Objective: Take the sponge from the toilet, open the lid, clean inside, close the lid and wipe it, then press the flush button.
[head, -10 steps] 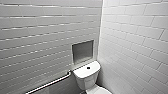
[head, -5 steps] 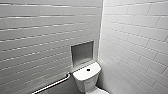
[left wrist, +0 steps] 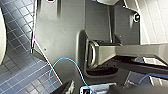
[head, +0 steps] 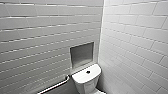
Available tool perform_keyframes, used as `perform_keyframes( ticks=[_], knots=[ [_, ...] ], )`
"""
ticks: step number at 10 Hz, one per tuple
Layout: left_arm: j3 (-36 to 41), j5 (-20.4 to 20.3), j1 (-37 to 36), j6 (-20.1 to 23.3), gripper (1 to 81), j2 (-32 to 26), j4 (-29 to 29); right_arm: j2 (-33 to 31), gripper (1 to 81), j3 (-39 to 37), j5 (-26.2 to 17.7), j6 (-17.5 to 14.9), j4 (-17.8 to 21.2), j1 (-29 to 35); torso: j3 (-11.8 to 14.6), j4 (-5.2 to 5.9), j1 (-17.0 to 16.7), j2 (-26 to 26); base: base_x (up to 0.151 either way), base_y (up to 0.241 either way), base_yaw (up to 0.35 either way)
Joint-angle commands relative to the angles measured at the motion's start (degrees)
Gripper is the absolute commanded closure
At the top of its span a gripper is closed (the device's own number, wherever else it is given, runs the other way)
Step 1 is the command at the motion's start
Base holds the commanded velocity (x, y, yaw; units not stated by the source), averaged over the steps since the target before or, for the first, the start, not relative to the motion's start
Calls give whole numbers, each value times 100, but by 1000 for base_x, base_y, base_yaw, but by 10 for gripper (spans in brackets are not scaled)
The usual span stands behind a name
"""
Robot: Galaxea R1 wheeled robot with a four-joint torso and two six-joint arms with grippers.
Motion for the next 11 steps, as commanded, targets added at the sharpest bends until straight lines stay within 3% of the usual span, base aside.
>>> perform_keyframes(
  ticks=[1, 5, 9, 11],
  knots=[
    [76, 418, -197, 11, 10, -66, -60, -37, 811, -23, -363, 17, -58, 141, 0, 0, 0, 0, 81, 0, 0],
    [76, 418, -197, 11, 10, -57, -60, -37, 811, -41, -371, 17, -58, 141, 0, 0, 0, 0, 81, 0, 0],
    [84, 453, -232, 10, 10, -57, -69, -106, 811, -6, -371, 17, -49, 141, -2, 0, 6, 7, 0, 0, 0],
    [445, 471, -241, 2, 10, -294, -69, -432, 811, 399, -363, 17, -49, 97, -2, 0, 4, 7, 0, 0, 0]
  ],
)
